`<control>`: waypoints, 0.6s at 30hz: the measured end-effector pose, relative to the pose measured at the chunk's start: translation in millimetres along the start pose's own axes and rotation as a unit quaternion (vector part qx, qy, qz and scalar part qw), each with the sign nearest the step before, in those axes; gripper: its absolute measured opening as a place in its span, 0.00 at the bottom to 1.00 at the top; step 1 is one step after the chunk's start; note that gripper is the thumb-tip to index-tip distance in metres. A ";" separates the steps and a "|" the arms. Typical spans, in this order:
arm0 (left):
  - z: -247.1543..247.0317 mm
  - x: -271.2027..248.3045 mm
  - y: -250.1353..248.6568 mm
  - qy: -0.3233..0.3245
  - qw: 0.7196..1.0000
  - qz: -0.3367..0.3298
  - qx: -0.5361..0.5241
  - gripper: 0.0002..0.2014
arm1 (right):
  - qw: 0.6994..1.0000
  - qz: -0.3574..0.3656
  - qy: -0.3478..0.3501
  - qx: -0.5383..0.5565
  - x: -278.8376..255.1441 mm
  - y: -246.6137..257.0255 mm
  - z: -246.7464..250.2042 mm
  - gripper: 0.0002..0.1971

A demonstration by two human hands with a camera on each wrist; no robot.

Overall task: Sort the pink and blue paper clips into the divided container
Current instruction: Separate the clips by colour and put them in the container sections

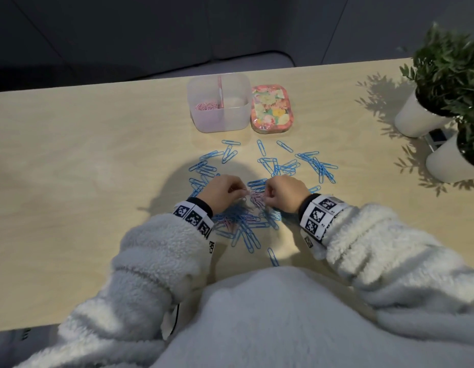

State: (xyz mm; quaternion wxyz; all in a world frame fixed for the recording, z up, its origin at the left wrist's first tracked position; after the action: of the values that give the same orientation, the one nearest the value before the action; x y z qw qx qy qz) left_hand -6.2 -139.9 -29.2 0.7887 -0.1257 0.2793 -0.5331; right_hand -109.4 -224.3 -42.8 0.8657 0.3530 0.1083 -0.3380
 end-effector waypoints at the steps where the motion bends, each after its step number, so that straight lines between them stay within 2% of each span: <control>1: 2.6 0.3 4.5 0.005 1.000 0.013 -0.016 0.09 | 0.997 -0.011 0.028 0.068 5.0 -4.7 -1.1 0.05; 3: 5.9 1.3 16.0 0.009 0.998 0.033 -0.052 0.07 | 0.972 -0.012 0.070 0.223 10.1 -6.0 2.0 0.12; 5: 8.1 1.0 26.9 0.009 0.995 0.043 -0.094 0.04 | 0.944 -0.005 0.057 0.325 16.5 -1.1 16.3 0.13; 8: 9.5 0.2 38.5 0.013 0.989 0.054 -0.138 0.06 | 0.920 -0.017 0.013 0.392 37.7 16.9 46.7 0.14; 11: 12.7 0.9 46.7 0.017 0.976 0.077 -0.203 0.05 | 0.883 0.009 0.009 0.470 66.4 57.3 75.3 0.14; 14: 25.8 2.4 53.9 0.005 0.966 0.099 -0.239 0.07 | 0.880 0.041 -0.024 0.472 95.7 99.4 99.6 0.13; 18: 61.3 5.8 58.7 -0.037 0.975 0.102 -0.192 0.11 | 0.897 0.037 -0.103 0.428 136.7 131.8 113.9 0.09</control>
State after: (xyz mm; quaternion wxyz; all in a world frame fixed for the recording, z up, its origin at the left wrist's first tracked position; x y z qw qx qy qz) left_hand 75.9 -127.9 -10.3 0.8101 -0.2651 0.3584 -0.3809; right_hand 74.3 -302.9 52.7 0.6494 0.6560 -0.1494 -0.3543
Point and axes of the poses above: each hand's wrist, its own x-axis towards the middle knuckle, its own z-axis out of the back of the hand, y = z × x, the point moved 8 cm from there along x, towards the middle knuckle, and after that the axes turned 14 degrees about x, right-handed, at the moved point
